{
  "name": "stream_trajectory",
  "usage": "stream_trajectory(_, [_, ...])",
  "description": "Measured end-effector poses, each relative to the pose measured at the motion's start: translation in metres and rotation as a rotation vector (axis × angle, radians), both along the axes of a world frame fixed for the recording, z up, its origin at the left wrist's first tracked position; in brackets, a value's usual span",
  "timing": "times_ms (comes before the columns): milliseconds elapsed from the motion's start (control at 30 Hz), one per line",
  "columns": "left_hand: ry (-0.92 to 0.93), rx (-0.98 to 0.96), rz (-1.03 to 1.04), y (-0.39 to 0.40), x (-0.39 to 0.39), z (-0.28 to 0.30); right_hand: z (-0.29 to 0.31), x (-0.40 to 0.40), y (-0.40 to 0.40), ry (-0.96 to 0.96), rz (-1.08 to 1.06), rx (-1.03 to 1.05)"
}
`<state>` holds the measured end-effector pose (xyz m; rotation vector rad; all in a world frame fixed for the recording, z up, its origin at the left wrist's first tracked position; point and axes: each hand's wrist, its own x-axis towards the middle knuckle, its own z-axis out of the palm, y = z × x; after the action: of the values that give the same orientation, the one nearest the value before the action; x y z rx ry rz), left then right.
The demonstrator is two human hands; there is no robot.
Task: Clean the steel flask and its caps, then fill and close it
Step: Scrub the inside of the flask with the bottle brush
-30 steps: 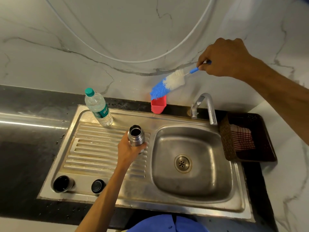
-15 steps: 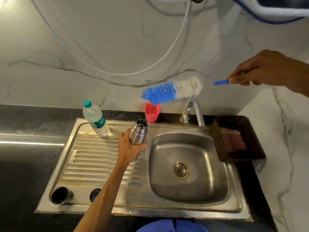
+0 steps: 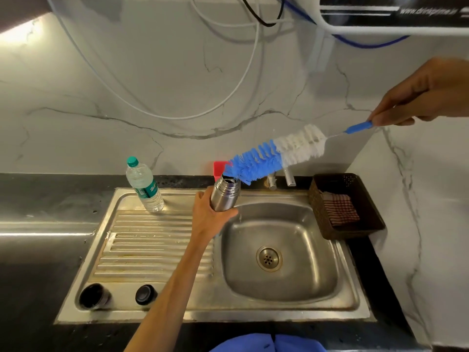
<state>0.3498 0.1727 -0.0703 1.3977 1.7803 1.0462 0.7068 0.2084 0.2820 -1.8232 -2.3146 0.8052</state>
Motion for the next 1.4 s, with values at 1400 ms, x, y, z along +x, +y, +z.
stream_trajectory(1400, [0.418, 0.261, -0.145, -0.034, 0.015, 0.034, -0.079, -0.071, -0.082, -0.57, 0.34, 0.618])
